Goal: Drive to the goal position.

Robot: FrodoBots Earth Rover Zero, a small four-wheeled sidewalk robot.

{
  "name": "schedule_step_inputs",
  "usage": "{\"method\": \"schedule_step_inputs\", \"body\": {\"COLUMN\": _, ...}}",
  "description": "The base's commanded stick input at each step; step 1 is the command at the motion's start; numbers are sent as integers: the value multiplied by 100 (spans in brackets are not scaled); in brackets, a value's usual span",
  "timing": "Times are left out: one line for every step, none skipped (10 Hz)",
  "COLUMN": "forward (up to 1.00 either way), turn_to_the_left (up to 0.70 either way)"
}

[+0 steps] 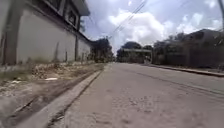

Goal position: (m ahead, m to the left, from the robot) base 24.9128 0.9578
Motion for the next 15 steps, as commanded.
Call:
{"method": "schedule_step_inputs", "body": {"forward": 100, "turn_to_the_left": 0}}
{"method": "schedule_step_inputs", "body": {"forward": 100, "turn_to_the_left": 0}}
{"method": "schedule_step_inputs", "body": {"forward": 100, "turn_to_the_left": 0}}
{"method": "schedule_step_inputs", "body": {"forward": 100, "turn_to_the_left": 0}}
{"method": "schedule_step_inputs", "body": {"forward": 100, "turn_to_the_left": 0}}
{"method": "schedule_step_inputs", "body": {"forward": 100, "turn_to_the_left": 0}}
{"method": "schedule_step_inputs", "body": {"forward": 100, "turn_to_the_left": 0}}
{"method": "schedule_step_inputs", "body": {"forward": 100, "turn_to_the_left": 0}}
{"method": "schedule_step_inputs", "body": {"forward": 100, "turn_to_the_left": 0}}
{"method": "schedule_step_inputs", "body": {"forward": 100, "turn_to_the_left": 0}}
{"method": "schedule_step_inputs", "body": {"forward": 100, "turn_to_the_left": 0}}
{"method": "schedule_step_inputs", "body": {"forward": 100, "turn_to_the_left": 0}}
{"method": "schedule_step_inputs", "body": {"forward": 100, "turn_to_the_left": 0}}
{"method": "schedule_step_inputs", "body": {"forward": 100, "turn_to_the_left": 0}}
{"method": "schedule_step_inputs", "body": {"forward": 100, "turn_to_the_left": 0}}
